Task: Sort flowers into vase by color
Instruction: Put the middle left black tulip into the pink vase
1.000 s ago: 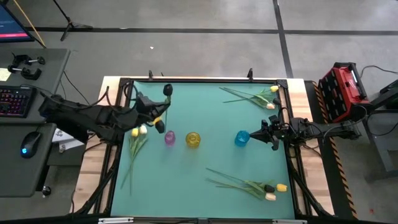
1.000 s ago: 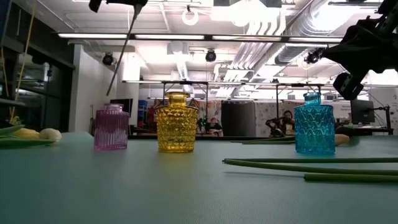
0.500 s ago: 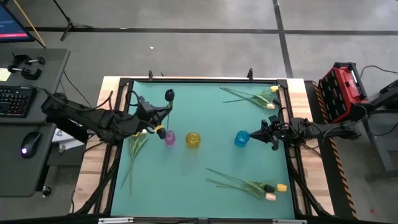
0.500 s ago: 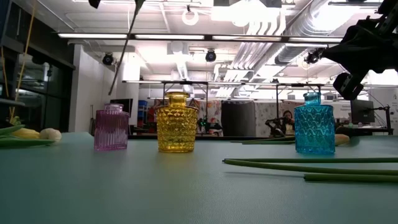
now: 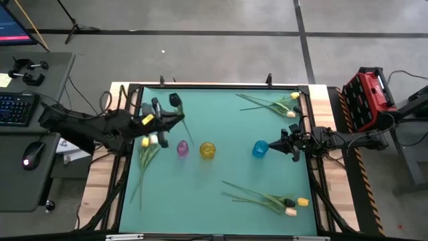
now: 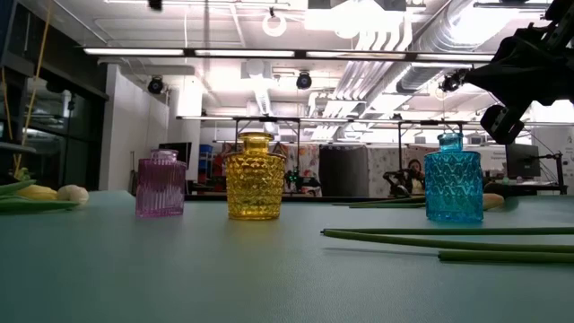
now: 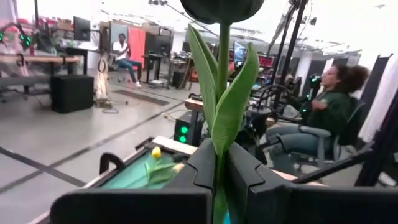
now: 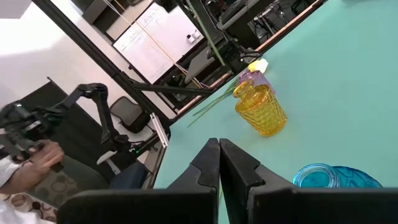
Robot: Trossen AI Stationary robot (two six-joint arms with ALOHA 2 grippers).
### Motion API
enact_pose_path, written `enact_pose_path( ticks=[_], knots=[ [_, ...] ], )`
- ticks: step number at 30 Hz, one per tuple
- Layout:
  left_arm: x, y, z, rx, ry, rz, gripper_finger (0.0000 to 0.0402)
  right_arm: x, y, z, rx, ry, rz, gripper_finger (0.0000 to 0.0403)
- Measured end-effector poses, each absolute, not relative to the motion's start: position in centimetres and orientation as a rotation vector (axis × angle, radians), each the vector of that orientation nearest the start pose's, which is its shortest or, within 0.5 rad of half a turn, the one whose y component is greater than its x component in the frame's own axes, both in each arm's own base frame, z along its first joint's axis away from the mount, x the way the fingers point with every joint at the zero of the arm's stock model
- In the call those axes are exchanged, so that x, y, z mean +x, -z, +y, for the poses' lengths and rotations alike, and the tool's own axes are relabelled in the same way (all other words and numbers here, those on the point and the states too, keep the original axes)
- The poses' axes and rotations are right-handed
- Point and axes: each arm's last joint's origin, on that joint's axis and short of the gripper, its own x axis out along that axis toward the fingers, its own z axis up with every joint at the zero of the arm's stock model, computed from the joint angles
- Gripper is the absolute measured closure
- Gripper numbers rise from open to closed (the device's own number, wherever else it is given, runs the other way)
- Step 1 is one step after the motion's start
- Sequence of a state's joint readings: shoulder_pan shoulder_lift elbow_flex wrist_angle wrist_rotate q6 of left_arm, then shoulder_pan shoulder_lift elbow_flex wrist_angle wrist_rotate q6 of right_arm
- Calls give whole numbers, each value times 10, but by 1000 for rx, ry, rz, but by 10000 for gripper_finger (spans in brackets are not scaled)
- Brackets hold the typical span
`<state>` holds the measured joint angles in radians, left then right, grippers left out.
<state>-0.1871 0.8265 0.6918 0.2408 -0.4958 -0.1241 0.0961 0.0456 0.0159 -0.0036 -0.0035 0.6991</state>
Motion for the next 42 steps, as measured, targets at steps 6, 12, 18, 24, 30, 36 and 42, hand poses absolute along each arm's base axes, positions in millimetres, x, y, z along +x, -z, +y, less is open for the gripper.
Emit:
enact_pose_path(
  ticks=[6, 12, 18, 24, 30, 36, 42],
  knots=[
    [149, -301, -13, -222, -269, -155, 401, 99, -165, 10, 697, -84, 66, 402],
    [127, -284, -9, -207, -300, -209, 401, 99, -165, 10, 697, -84, 67, 402],
    [121, -276, -7, -192, -325, -162, 401, 99, -165, 10, 697, -84, 67, 402],
    [122, -274, -7, -173, -329, -131, 401, 99, -165, 10, 697, -84, 67, 402],
    [124, -270, -7, -130, -355, -94, 401, 99, -165, 10, 697, -83, 67, 402],
    [129, -267, -8, -147, -356, -67, 399, 99, -165, 10, 697, -84, 67, 402],
    [135, -260, -9, -129, -359, -7, 361, 99, -165, 10, 697, -84, 66, 402]
  ],
)
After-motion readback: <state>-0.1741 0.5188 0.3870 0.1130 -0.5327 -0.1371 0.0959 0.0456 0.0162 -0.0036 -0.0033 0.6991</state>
